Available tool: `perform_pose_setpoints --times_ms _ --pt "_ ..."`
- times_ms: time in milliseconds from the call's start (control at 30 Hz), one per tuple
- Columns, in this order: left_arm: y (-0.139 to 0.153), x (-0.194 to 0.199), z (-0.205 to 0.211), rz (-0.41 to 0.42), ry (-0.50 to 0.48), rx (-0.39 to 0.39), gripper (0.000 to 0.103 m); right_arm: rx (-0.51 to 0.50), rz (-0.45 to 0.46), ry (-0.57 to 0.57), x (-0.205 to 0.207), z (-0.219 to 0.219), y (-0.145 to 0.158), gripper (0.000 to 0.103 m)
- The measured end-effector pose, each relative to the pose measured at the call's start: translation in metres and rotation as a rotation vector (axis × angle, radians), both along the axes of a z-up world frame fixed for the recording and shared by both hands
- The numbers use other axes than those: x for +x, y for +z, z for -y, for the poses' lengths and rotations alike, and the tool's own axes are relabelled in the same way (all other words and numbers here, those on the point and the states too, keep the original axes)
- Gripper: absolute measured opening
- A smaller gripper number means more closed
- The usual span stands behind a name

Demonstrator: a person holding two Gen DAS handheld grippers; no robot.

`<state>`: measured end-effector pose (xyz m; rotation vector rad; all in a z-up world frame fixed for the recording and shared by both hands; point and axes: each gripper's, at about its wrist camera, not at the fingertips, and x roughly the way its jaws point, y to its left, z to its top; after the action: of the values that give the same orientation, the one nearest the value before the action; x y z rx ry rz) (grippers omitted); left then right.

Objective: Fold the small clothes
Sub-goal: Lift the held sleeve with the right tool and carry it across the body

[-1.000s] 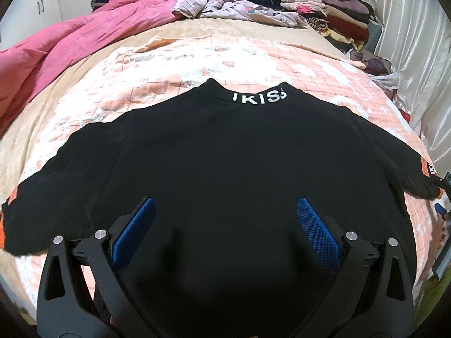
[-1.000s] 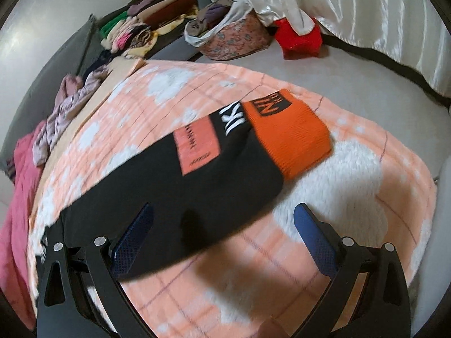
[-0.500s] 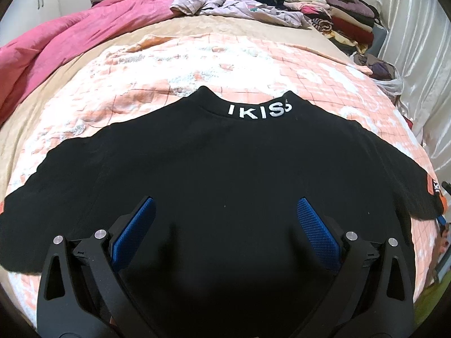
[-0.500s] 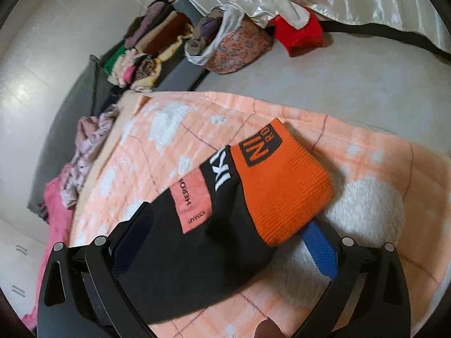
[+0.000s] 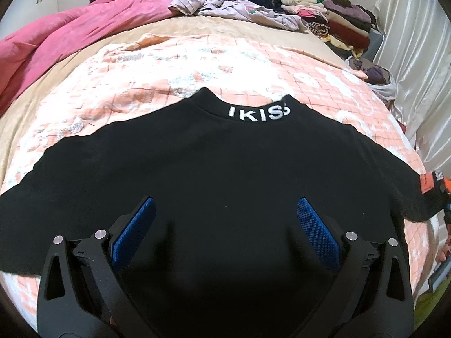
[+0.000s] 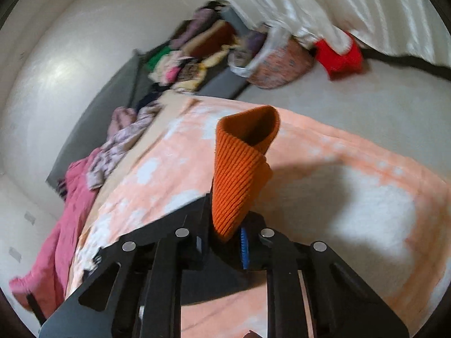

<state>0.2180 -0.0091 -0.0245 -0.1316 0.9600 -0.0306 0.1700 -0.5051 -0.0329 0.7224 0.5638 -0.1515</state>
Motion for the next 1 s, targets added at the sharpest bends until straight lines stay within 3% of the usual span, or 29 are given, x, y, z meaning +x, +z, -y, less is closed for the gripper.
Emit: perform_pose_setpoints --times_ms 200,533,767,1000 --pt "0.010 -0.001 -0.017 0.019 0.000 -0.006 0.094 -0.044 0.082 0.174 0.017 -0.075 0.042 0.014" --pt "0.015 -0.006 -0.059 0.050 0.036 -0.040 0.094 -0.079 0.135 0.466 0.048 -0.214 0.087 0.014" --pt "0.010 -0.014 -0.095 0.058 0.063 -0.042 0.094 -0.110 0.106 0.601 0.063 -0.296 0.092 0.014" --pt "0.006 -0.019 -0.128 0.045 0.074 -0.117 0.094 -0.143 0.056 0.687 0.067 -0.368 0.079 0.014"
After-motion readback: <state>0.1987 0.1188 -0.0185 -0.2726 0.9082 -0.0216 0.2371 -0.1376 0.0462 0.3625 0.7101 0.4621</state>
